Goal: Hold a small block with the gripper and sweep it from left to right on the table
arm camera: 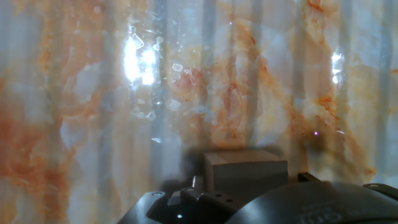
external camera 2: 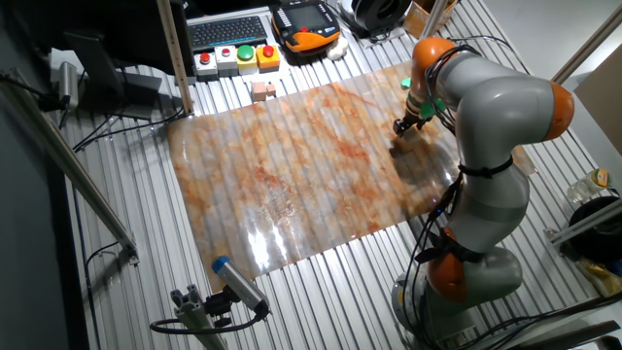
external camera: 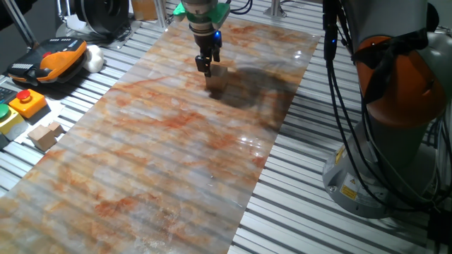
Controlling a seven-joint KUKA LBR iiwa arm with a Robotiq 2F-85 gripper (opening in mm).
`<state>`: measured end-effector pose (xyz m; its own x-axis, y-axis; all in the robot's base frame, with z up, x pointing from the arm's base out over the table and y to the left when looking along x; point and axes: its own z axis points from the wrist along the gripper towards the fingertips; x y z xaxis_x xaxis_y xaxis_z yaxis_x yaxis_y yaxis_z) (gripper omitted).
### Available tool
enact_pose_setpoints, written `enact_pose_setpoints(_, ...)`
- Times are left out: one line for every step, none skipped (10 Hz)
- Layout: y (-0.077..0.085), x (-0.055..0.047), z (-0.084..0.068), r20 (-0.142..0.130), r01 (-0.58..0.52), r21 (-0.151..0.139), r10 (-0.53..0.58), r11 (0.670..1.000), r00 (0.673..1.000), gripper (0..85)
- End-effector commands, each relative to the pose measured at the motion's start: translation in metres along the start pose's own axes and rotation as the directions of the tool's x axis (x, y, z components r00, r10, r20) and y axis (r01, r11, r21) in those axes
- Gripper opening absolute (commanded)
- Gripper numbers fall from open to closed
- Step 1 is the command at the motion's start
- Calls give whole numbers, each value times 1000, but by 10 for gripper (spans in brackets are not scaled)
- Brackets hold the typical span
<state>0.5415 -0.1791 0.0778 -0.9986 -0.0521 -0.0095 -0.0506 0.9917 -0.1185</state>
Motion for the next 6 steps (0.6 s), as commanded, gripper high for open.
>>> enact_pose_setpoints(0, 0, 0, 2, -4, 1, 4, 1000, 1000, 680)
enact_pose_setpoints(0, 0, 0, 2, -1, -1, 1, 1000, 1000, 680)
enact_pose_setpoints(0, 0, 0, 2, -1, -5, 1, 1000, 1000, 680)
enact_pose_setpoints(0, 0, 0, -1, 2, -5, -2, 1000, 1000, 680)
enact_pose_setpoints(0, 0, 0, -2, 4, -5, -4, 1000, 1000, 680)
enact_pose_setpoints(0, 0, 0, -4, 6, -10, -6, 1000, 1000, 680)
